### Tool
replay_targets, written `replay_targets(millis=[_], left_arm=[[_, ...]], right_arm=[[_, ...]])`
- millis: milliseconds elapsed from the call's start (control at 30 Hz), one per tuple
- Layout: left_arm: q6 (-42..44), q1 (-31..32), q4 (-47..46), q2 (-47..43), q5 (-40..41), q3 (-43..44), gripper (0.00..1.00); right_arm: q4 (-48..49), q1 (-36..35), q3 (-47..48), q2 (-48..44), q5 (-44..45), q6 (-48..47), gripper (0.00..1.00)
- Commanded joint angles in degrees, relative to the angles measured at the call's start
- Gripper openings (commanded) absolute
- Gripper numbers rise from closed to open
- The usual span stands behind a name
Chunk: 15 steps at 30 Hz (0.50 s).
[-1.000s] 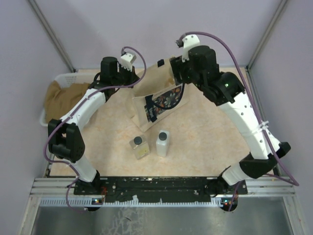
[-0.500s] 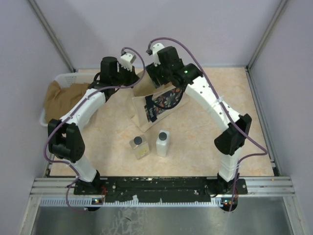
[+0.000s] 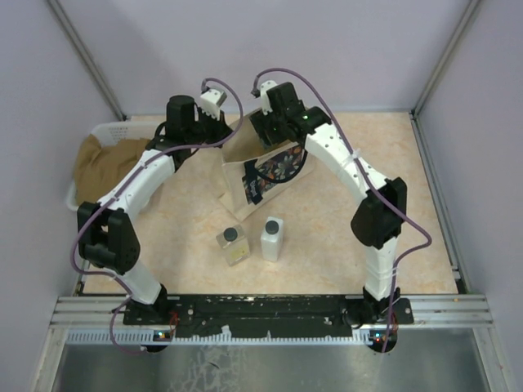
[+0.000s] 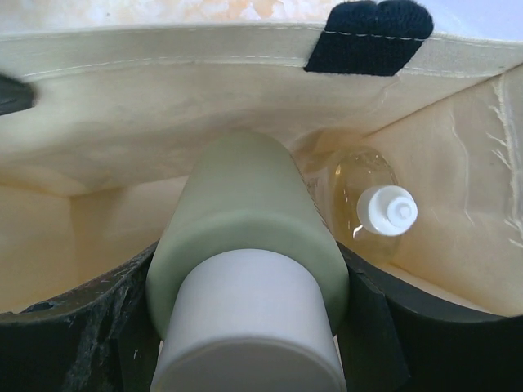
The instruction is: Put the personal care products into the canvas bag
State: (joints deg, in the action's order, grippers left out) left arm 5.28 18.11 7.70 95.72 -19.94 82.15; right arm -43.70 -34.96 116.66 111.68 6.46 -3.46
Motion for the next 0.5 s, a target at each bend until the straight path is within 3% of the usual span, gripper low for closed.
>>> replay_targets(millis=[0,467], left_arm=[[-0.5,-0.4,-1.5,-3.7,-1.2,-0.5,0.00],[-0.7,-0.3,-1.4,-3.6,-0.8,-0.5,0.00]], right_arm=[[8.5,1.7,2.7,1.8,-2.2,0.8,0.00],[1.8,3.1,15.2,12.5,4.4,-0.1,0.00]])
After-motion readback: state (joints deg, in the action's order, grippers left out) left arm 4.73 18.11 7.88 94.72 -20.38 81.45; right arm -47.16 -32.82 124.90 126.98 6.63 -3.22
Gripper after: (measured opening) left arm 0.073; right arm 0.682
